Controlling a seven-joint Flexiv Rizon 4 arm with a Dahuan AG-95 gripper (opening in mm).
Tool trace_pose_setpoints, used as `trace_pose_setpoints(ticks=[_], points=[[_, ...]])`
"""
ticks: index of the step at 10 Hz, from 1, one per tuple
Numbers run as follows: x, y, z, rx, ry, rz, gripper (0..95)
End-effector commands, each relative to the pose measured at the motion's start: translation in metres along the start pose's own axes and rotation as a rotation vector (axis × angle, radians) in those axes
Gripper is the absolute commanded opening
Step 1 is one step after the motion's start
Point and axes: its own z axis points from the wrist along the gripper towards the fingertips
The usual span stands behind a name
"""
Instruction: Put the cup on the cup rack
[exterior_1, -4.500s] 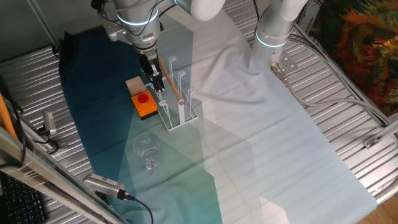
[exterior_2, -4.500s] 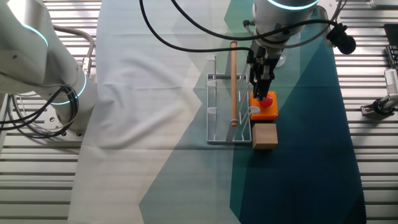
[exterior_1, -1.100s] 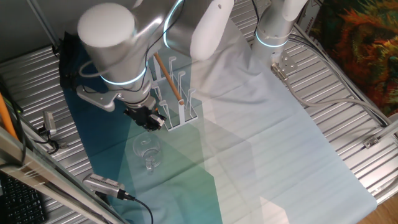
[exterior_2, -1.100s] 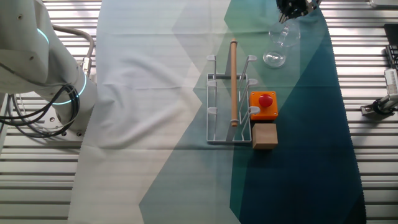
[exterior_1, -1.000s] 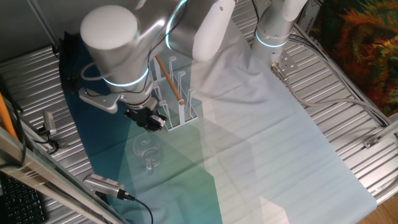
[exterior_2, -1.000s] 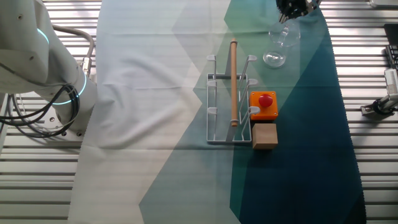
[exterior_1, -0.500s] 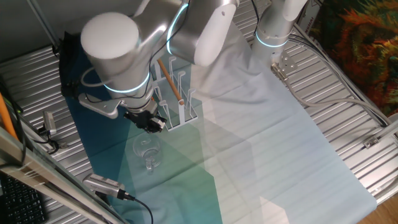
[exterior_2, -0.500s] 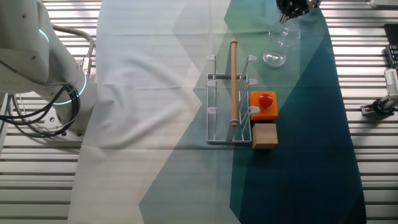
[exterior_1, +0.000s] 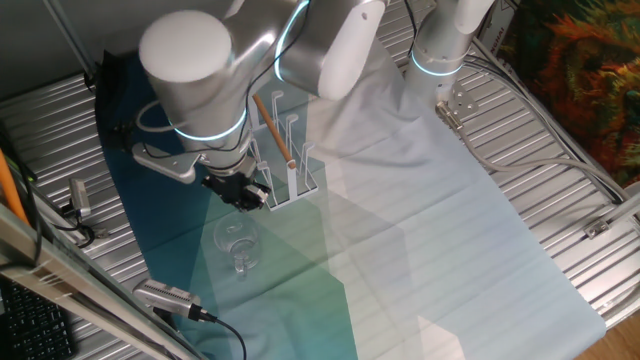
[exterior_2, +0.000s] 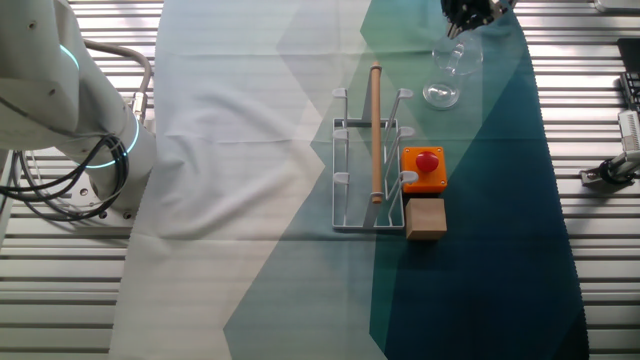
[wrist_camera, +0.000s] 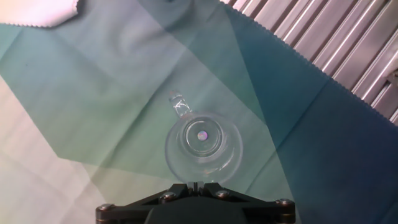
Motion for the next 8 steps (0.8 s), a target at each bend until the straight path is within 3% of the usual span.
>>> trace_pose_setpoints(ticks=[1, 5, 6, 7, 8], points=[[0.0015, 0.0003, -0.0001, 0.04, 0.027, -0.021, 0.0], [0.0015, 0.0003, -0.0001, 0.06, -0.018, -0.009, 0.0], [0.0015, 0.0003, -0.0001, 0.044, -0.041, 0.008, 0.0], [0.0015, 0.0003, -0.0001, 0.049, -0.067, -0.013, 0.0], [0.0015, 0.0003, -0.0001, 0.039, -0.074, -0.006, 0.0]])
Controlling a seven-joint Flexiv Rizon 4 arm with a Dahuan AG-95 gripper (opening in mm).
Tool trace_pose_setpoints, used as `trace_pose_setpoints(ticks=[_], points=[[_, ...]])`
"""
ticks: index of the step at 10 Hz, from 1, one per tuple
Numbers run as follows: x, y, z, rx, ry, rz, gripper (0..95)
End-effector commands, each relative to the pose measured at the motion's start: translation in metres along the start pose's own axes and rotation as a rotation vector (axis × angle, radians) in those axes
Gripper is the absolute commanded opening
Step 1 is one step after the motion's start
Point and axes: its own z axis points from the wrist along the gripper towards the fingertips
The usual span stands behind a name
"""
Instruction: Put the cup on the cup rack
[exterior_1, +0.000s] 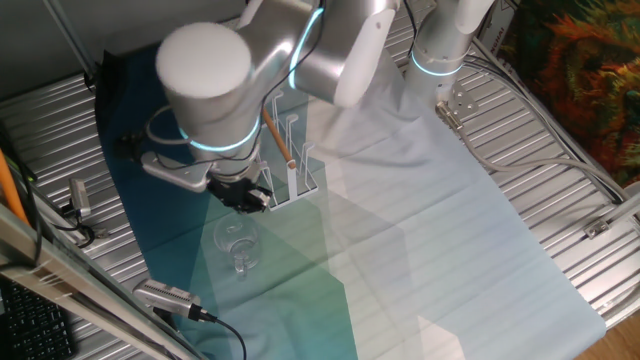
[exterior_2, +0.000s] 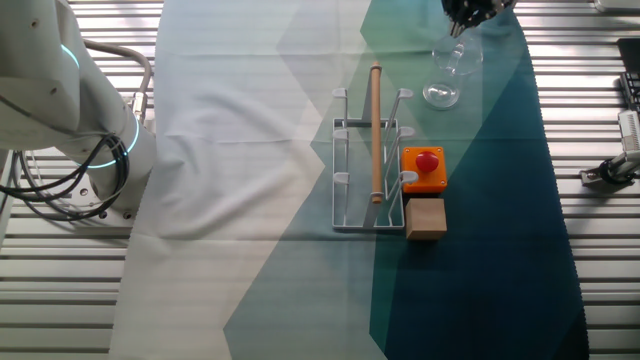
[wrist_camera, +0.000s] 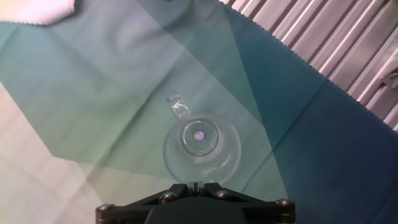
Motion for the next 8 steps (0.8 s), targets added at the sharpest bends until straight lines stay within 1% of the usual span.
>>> trace_pose_setpoints(ticks=[1, 2, 4, 6, 7, 8], points=[[-0.0003, -0.0002, 0.0001, -0.033, -0.059, 0.061, 0.0], [-0.0003, -0.0002, 0.0001, -0.033, -0.062, 0.072, 0.0], [-0.0003, -0.0002, 0.0001, -0.03, -0.053, 0.073, 0.0], [-0.0003, -0.0002, 0.0001, -0.002, -0.018, 0.093, 0.0], [-0.0003, -0.0002, 0.0001, -0.004, -0.011, 0.111, 0.0], [-0.0003, -0.0002, 0.0001, 0.001, 0.002, 0.124, 0.0]])
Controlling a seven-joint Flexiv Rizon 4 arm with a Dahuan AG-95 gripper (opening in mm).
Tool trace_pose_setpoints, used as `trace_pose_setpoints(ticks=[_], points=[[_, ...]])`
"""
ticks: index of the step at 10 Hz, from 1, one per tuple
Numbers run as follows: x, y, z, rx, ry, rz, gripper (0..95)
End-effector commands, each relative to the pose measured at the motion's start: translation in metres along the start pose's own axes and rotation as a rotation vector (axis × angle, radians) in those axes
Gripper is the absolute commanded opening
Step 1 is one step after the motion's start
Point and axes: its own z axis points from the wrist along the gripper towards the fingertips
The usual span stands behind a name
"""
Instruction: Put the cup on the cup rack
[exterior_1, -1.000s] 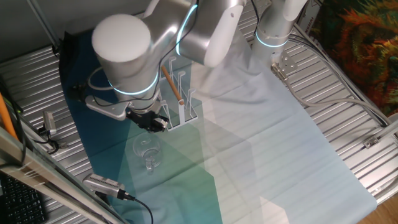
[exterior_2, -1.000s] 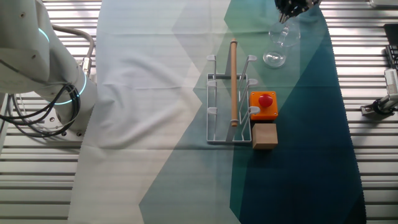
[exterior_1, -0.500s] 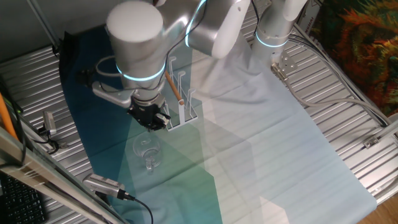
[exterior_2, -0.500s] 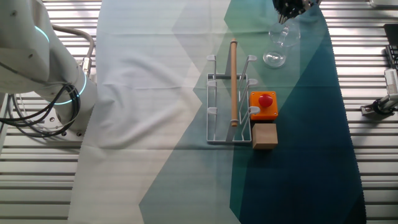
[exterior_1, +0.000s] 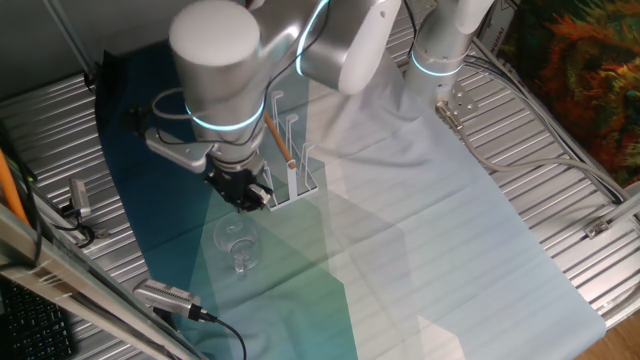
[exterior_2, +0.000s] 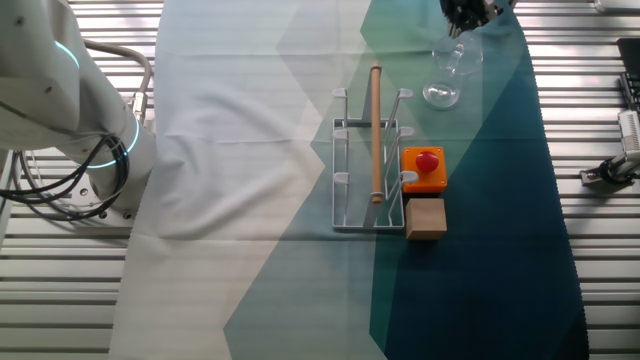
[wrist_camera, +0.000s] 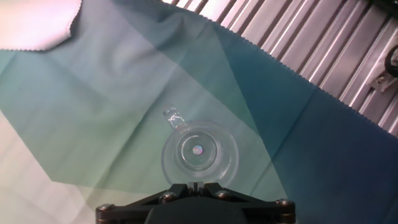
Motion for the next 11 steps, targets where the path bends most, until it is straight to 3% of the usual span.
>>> trace_pose_setpoints(ticks=[1, 2, 7, 11], points=[[0.0002, -0.0004, 0.0003, 0.04, 0.03, -0.007, 0.0], [0.0002, -0.0004, 0.0003, 0.042, 0.043, 0.004, 0.0], [0.0002, -0.0004, 0.0003, 0.011, 0.02, -0.002, 0.0], [0.0002, -0.0004, 0.0003, 0.004, 0.015, -0.006, 0.0]])
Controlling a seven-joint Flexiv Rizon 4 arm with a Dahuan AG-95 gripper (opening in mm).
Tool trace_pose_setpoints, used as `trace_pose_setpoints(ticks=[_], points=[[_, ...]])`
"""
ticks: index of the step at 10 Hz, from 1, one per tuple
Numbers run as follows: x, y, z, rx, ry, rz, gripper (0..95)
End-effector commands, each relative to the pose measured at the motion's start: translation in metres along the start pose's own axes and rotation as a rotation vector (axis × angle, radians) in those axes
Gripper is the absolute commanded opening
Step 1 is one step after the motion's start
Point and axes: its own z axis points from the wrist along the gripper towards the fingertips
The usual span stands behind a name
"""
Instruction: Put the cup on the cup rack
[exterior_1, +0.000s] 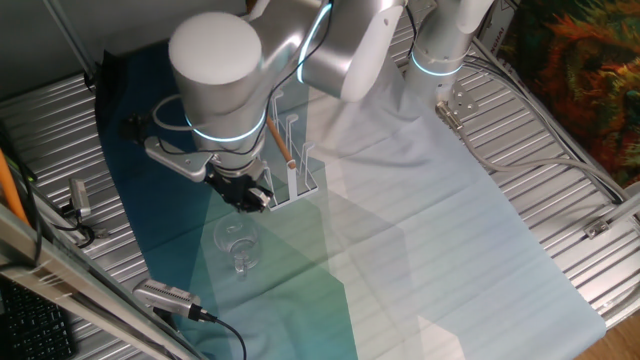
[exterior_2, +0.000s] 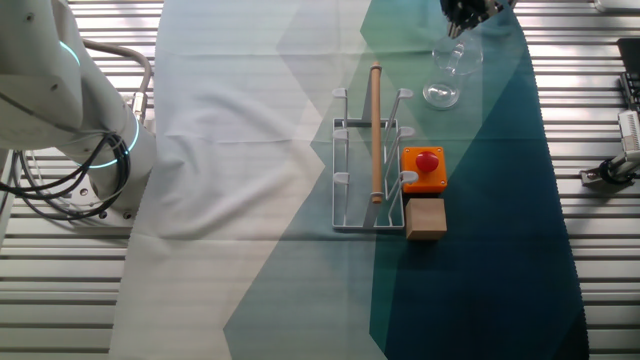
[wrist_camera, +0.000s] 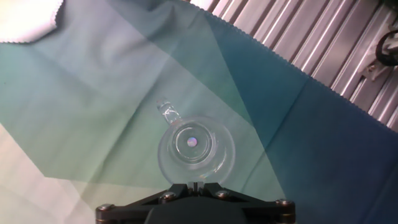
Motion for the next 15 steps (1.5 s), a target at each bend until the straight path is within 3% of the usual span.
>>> trace_pose_setpoints(ticks=[1, 5, 8, 10, 12, 15], points=[[0.0, -0.001, 0.0, -0.007, -0.003, -0.004, 0.0], [-0.006, -0.002, 0.003, -0.017, -0.011, -0.038, 0.0], [-0.029, -0.003, 0.008, -0.019, -0.016, -0.076, 0.0], [-0.047, 0.003, 0.004, -0.028, -0.022, -0.092, 0.0], [-0.063, 0.006, 0.005, -0.059, -0.045, -0.09, 0.0], [-0.077, 0.005, 0.009, -0.074, -0.052, -0.12, 0.0]])
